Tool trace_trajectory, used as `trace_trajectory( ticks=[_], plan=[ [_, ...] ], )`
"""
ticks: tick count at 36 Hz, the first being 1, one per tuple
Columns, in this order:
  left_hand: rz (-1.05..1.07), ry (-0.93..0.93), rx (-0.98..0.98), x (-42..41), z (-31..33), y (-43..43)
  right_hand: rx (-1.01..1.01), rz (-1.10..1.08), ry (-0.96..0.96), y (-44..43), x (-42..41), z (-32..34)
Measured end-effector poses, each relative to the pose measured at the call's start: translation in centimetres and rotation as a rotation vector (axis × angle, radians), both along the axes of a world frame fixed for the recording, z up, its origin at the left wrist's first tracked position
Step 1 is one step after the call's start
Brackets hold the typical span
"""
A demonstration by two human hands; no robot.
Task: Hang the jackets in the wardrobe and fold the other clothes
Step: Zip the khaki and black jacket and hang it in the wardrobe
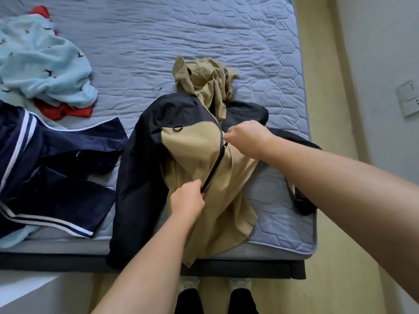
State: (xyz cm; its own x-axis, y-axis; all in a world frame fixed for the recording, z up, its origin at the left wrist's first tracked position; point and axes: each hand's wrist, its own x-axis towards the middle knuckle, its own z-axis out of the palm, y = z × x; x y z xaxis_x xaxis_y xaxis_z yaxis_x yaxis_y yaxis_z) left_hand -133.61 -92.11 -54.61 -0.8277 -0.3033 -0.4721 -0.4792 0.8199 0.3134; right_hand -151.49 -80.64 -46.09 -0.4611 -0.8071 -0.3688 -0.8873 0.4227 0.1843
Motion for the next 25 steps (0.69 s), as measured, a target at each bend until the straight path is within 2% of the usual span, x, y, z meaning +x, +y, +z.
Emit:
trace_trajectory(
  ticks=[6,13,20,23,25],
  plan=[
    [-0.081,-0.219,-0.08,2.1,-1.0,-1.7,-0.051,0.033,-0.061,0.6,0.1,-0.2],
    [0.035,0.144,0.104,-5.5,2.2,1.7,-0.091,0.01,-0.06,1.2,0.5,-0.6],
    [-0.078,0.164,-0.051,-3.2,1.3,0.8,-0.03,-0.049,-0.056,3.5,-0.2,0.5],
    [-0.165,0.112,-0.09,-1.6,0.4,0.5,-0.044,-0.197,-0.122,4.0,0.9,-1.1],
    [-0.228,0.107,-0.078,-0.9,0.1,0.7,-0.132,-0.513,-0.295,4.2,1.3,-2.5]
  ],
)
